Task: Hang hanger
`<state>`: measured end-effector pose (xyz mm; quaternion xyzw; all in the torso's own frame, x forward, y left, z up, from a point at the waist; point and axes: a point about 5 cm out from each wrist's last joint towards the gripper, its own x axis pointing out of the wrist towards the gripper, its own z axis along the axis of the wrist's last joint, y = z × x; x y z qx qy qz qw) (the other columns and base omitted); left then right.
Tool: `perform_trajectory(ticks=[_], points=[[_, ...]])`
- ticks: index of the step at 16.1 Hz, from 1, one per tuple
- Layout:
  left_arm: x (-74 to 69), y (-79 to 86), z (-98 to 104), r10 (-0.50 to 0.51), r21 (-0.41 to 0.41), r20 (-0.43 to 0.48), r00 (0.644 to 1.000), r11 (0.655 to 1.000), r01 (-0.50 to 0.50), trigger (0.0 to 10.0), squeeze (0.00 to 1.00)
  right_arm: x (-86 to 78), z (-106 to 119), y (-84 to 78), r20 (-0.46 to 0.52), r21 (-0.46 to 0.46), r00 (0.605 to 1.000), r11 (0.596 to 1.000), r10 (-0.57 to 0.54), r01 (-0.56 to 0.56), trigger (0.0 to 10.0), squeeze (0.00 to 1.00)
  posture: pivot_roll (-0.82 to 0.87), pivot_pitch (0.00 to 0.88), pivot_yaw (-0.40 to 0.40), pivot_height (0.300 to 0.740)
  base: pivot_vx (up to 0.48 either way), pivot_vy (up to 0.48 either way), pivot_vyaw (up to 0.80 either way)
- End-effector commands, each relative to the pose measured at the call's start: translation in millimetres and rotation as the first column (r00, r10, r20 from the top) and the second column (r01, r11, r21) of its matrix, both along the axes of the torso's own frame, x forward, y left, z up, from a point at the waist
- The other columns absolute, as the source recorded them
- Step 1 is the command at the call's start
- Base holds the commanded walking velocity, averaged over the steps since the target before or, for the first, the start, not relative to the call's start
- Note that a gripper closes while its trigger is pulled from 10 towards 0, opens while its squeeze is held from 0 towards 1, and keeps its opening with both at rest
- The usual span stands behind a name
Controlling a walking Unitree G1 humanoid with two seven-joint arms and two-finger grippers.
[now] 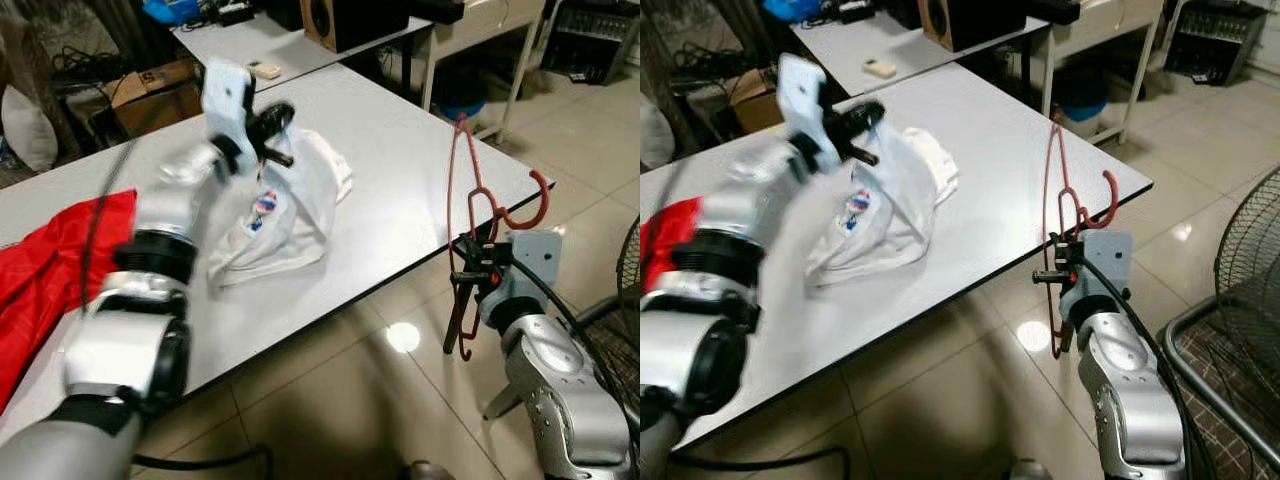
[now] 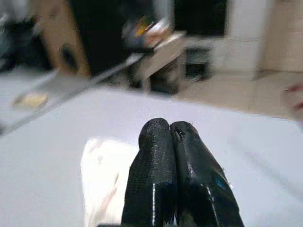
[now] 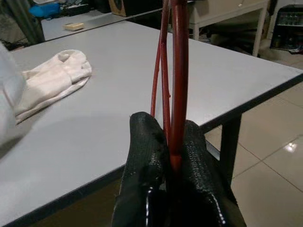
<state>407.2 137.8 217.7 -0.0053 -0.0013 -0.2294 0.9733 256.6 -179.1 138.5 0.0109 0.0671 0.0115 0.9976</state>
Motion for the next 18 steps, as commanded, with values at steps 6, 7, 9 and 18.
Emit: perform_trajectory(ticks=[6,7,9,18], points=[[-8.9,4.8,-52.3,-0.009,0.090,-0.144,0.990,0.996,0.022,10.0,1.00,-2.8,-3.5,4.7,-0.009,0.008,1.000,1.000,-0.004,0.004,10.0,0.00,-0.17,0.000,0.211,0.740,0.000,0.000,0.00],[-8.8,7.1,-50.0,-0.018,0.098,-0.126,0.992,0.995,0.031,10.0,1.00,-3.1,-3.5,4.6,-0.008,0.010,1.000,1.000,-0.006,0.006,10.0,0.00,-0.17,0.000,0.215,0.740,0.000,0.000,0.00],[-7.9,22.8,-34.5,-0.051,0.106,-0.053,0.997,0.993,0.056,10.0,1.00,-3.7,-3.1,4.1,-0.001,0.015,1.000,1.000,-0.018,0.018,10.0,0.00,-0.17,0.000,0.225,0.740,0.000,0.000,0.00],[-65.3,39.9,-75.5,-0.536,0.403,-0.275,0.798,0.689,0.602,10.0,0.00,-3.9,-1.3,4.7,0.014,0.023,1.000,0.999,-0.026,0.026,10.0,0.00,-0.14,0.000,0.235,0.740,0.000,0.000,0.00]])
